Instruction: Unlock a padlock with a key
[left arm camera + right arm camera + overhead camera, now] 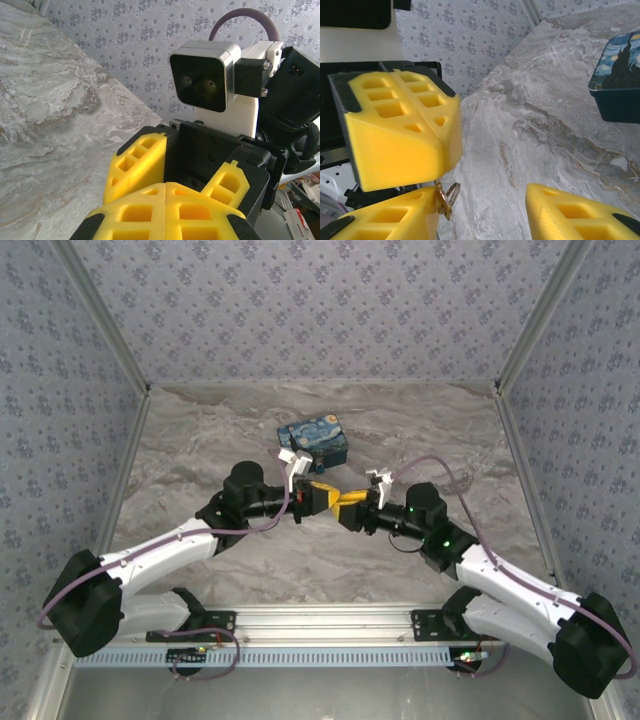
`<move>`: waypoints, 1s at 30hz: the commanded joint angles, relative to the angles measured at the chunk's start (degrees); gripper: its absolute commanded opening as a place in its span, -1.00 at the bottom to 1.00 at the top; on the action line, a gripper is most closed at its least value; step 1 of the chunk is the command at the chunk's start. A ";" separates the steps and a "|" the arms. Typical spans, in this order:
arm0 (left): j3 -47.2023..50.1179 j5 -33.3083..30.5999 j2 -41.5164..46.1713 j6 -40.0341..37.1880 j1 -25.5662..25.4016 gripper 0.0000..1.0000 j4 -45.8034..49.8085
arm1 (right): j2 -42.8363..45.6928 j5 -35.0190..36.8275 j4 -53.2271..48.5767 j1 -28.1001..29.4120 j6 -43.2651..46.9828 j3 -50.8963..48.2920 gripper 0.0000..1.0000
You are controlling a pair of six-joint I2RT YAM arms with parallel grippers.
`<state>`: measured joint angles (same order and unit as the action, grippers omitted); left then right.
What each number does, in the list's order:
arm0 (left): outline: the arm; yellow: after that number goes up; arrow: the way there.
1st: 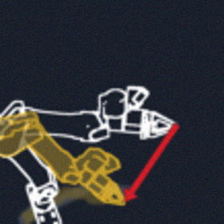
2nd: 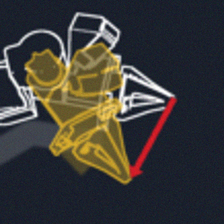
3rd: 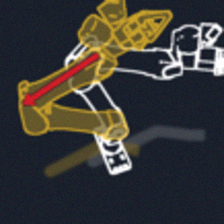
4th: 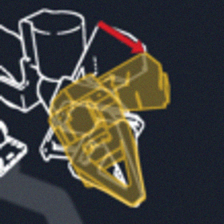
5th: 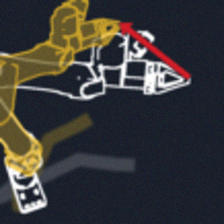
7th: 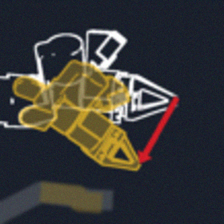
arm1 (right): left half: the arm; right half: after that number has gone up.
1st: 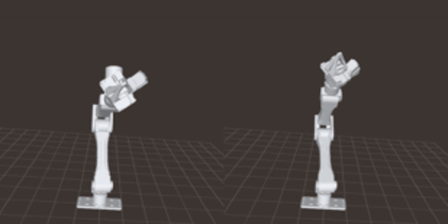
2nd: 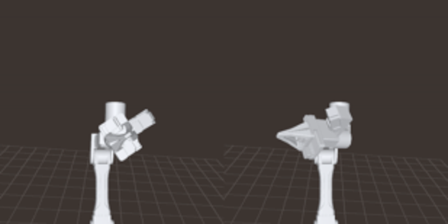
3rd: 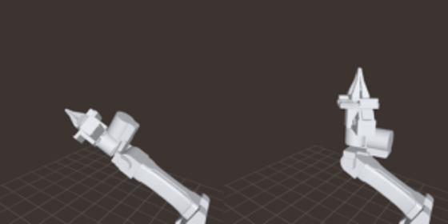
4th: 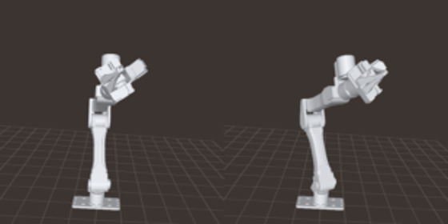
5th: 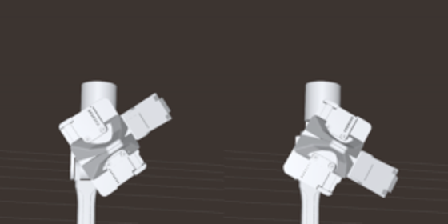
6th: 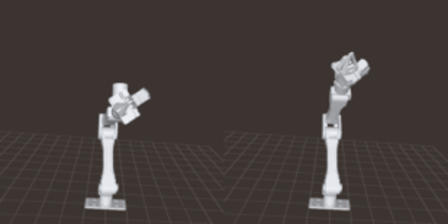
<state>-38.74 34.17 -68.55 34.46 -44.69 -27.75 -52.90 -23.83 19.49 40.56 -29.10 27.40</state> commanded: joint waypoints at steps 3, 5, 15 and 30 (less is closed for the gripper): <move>-2.07 -0.82 0.98 -1.37 -0.30 -1.00 0.45 | -0.42 3.75 -6.27 0.39 1.95 2.22 -0.08; -1.97 -1.52 1.19 -1.59 -0.29 -1.00 0.90 | 0.35 4.36 -8.64 0.57 2.83 2.22 -0.08; -2.67 -5.52 2.29 -2.29 -0.23 -1.00 3.84 | 4.61 6.97 -24.14 -0.36 9.58 3.41 -0.04; -3.96 0.18 2.08 -1.27 -0.26 -1.00 0.83 | 4.77 -17.34 21.03 -7.85 -8.93 -4.94 0.21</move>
<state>-39.72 31.81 -67.48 33.47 -44.69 -24.10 -47.37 -36.47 30.70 32.32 -33.69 21.26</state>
